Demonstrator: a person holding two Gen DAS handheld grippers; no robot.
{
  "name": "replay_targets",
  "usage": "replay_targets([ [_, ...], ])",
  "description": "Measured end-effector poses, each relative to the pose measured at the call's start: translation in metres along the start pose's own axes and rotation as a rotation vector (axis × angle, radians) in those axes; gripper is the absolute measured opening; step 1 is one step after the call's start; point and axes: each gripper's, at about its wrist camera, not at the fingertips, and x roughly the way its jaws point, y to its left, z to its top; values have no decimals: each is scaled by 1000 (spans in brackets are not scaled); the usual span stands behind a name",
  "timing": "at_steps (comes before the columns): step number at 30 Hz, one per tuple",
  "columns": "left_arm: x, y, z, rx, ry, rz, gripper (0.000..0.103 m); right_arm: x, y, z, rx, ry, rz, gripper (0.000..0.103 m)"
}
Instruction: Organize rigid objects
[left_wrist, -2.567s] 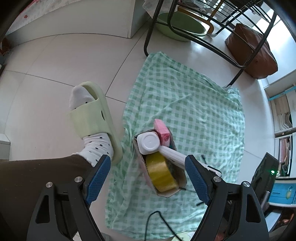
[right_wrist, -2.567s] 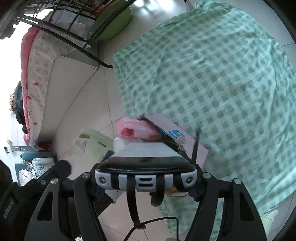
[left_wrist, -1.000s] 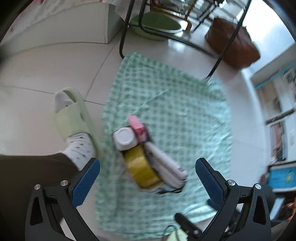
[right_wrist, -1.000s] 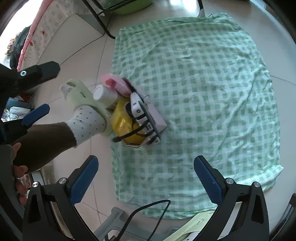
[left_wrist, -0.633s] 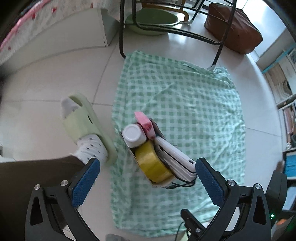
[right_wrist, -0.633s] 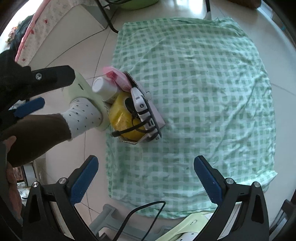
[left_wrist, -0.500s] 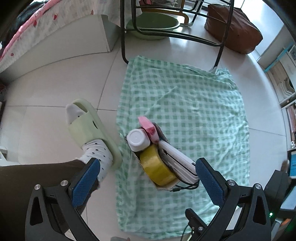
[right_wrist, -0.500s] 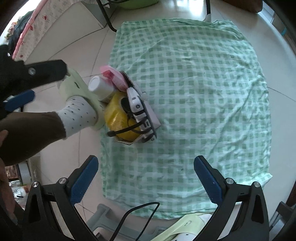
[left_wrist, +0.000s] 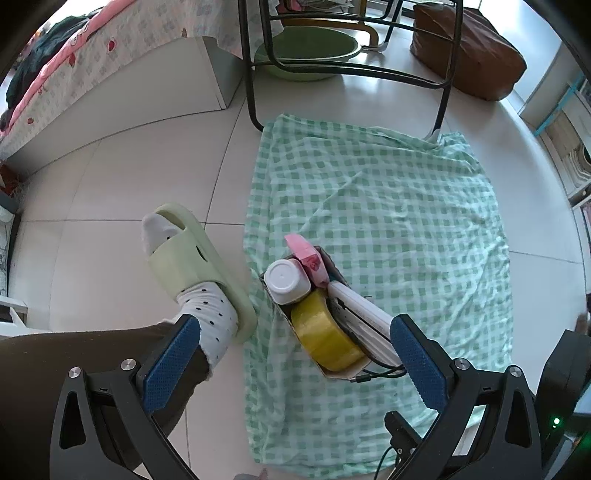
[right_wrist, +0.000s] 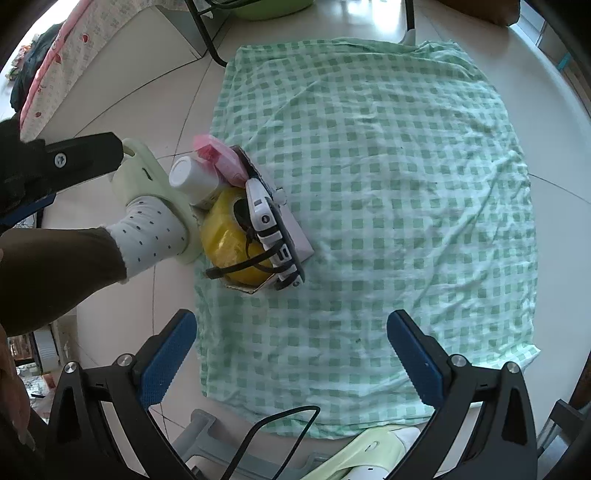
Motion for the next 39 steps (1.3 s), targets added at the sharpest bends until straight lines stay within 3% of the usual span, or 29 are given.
replay_targets([
  [39,-1,7,0,-3,4,-36,103,-3,5,1,-23,-36,-20,103],
])
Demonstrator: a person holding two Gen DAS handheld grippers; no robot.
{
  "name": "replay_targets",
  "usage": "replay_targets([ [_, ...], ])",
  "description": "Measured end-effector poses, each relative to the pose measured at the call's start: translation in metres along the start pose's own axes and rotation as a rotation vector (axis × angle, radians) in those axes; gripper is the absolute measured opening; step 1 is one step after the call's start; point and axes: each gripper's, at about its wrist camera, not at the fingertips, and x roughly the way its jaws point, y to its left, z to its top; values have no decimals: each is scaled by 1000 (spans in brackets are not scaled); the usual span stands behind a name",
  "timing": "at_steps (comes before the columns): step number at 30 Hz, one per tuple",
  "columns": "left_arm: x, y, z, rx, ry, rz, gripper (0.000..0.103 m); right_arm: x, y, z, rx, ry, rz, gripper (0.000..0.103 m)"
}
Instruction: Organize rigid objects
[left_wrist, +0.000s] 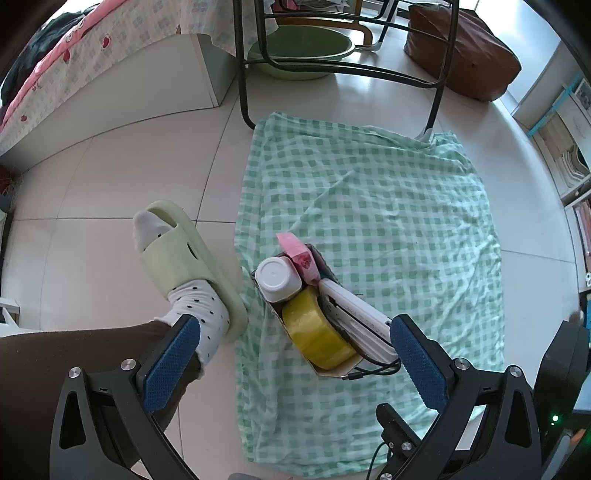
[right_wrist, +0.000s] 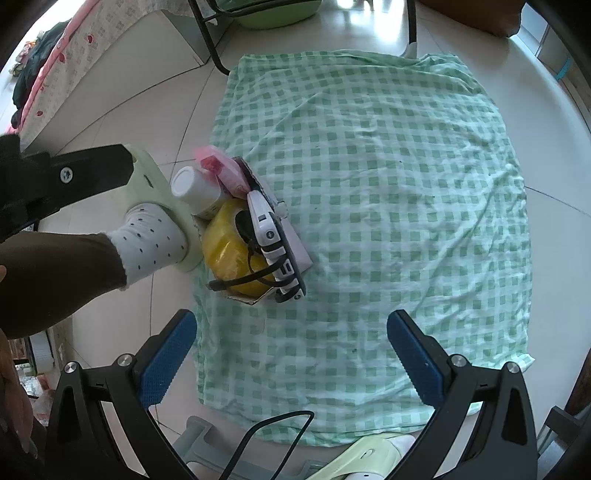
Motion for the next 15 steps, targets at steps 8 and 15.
replay_targets([
  [8,0,1,1,-6,2,10,103,0,-2,2,25,-1,3,103],
  [15,1,3,1,-16,3,3,103,-1,0,2,18,-2,7,103],
])
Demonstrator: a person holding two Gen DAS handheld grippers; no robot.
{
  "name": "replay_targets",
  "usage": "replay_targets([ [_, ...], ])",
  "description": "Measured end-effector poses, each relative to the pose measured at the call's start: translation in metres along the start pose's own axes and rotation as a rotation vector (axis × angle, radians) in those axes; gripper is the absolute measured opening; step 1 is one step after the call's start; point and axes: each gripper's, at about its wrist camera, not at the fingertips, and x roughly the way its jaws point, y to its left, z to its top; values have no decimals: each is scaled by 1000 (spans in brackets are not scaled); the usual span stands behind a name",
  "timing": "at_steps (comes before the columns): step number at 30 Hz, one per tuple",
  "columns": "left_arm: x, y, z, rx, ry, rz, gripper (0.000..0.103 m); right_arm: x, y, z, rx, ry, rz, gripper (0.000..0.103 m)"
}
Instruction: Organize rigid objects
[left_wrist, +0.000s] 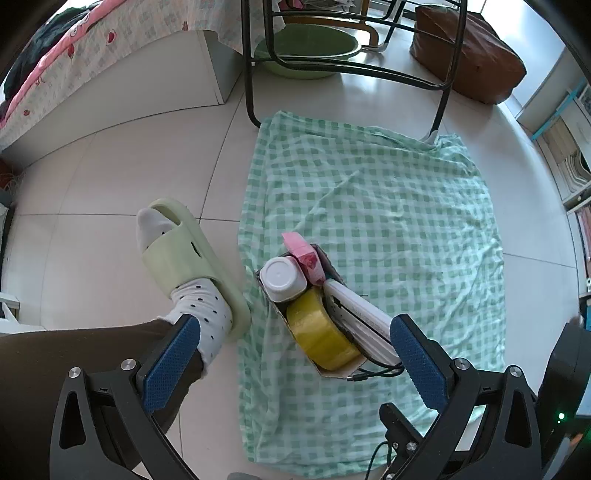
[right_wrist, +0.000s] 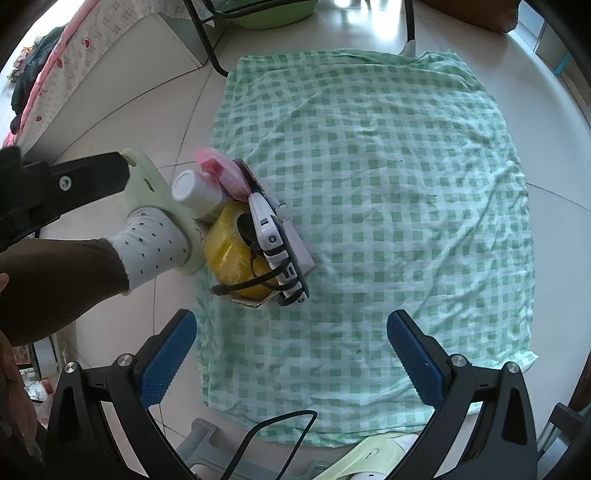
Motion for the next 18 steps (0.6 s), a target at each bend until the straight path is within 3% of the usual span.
replay_targets([
  [18,0,4,1,-12,5,-23,103,1,-4,1,34,1,-2,103],
])
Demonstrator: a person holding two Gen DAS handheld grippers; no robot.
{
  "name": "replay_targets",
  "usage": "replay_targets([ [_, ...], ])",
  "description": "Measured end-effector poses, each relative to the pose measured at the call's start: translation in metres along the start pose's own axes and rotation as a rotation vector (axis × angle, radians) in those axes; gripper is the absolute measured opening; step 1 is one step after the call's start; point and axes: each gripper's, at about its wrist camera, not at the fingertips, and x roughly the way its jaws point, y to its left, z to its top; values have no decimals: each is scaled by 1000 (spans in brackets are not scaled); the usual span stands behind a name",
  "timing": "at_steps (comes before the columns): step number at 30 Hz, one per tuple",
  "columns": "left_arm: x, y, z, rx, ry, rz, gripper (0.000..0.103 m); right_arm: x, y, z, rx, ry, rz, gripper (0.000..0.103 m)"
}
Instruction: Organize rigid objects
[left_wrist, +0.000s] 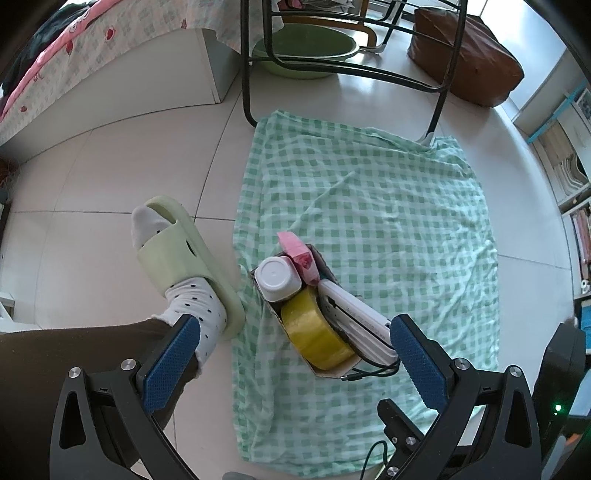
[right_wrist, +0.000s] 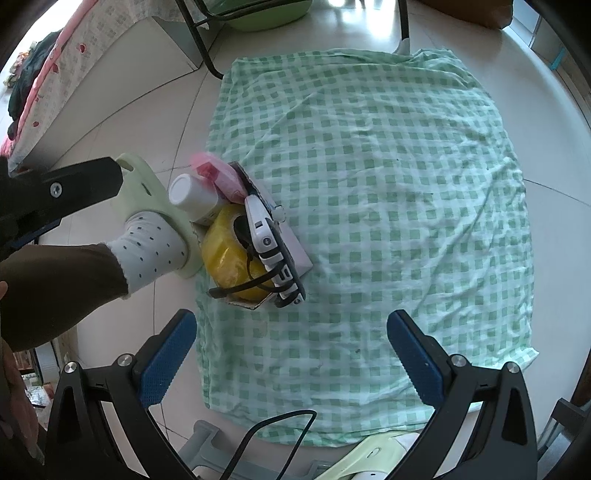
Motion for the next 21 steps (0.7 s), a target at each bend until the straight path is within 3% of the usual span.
replay_targets([
  [21,1,-3,-1,6,0,6,103,2,0,-1,4,1,2,103],
])
